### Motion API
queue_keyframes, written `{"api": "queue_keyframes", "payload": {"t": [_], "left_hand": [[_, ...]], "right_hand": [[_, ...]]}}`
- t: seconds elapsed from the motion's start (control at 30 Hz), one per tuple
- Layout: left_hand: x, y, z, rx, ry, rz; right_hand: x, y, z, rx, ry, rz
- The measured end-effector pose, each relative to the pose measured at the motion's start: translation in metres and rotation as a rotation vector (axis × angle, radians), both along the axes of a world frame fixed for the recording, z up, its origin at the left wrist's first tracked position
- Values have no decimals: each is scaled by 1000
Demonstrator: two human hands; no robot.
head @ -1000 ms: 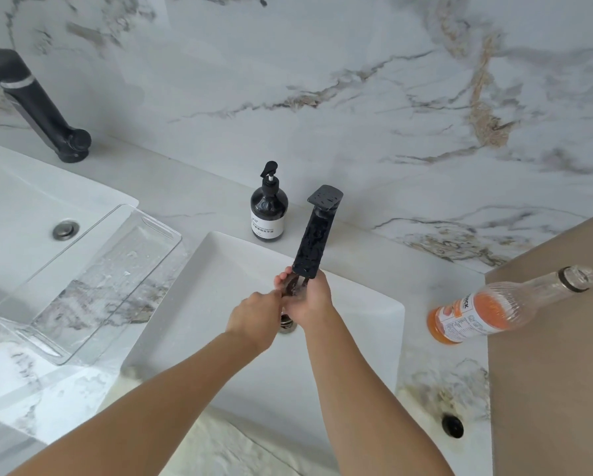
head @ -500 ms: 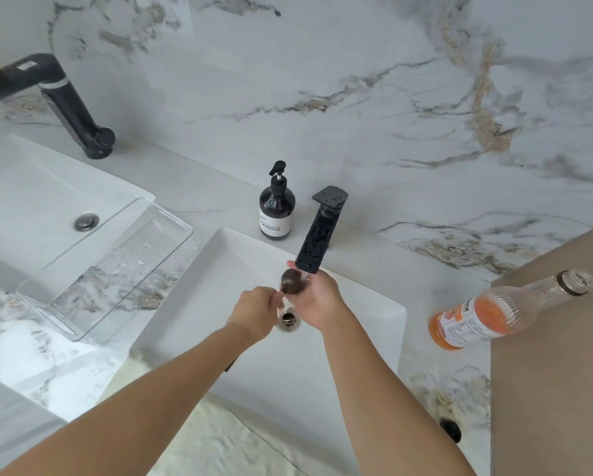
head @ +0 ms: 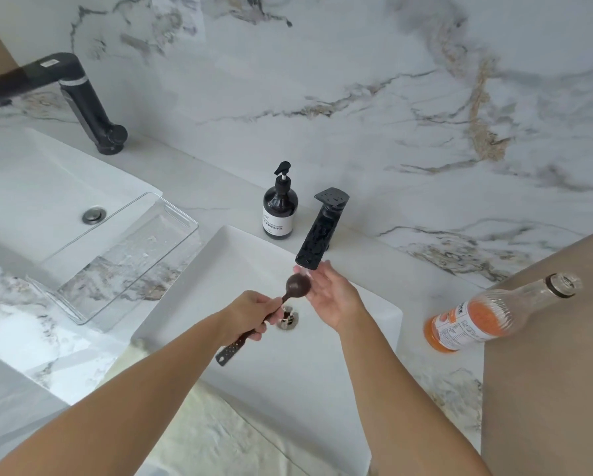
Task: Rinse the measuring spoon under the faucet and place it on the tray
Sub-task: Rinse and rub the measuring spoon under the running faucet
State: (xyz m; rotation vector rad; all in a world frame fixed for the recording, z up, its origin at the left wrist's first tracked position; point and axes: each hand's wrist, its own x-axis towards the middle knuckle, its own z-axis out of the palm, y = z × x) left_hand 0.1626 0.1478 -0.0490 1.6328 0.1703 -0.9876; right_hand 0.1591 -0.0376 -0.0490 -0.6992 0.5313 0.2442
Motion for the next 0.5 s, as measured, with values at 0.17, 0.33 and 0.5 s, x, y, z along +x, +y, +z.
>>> {"api": "queue_keyframes", "payload": {"t": [0.17,0.33,0.5], "left_hand": [[-3,-4,-6,5,-110,54],[9,9,-4,238,-264,-93],[32,11,1,180,-270,38]], "right_hand": [[-3,7,6,-247,55,164],[-2,-18,16,-194,58,-101],[-17,-42,18,-117,66,-229]]}}
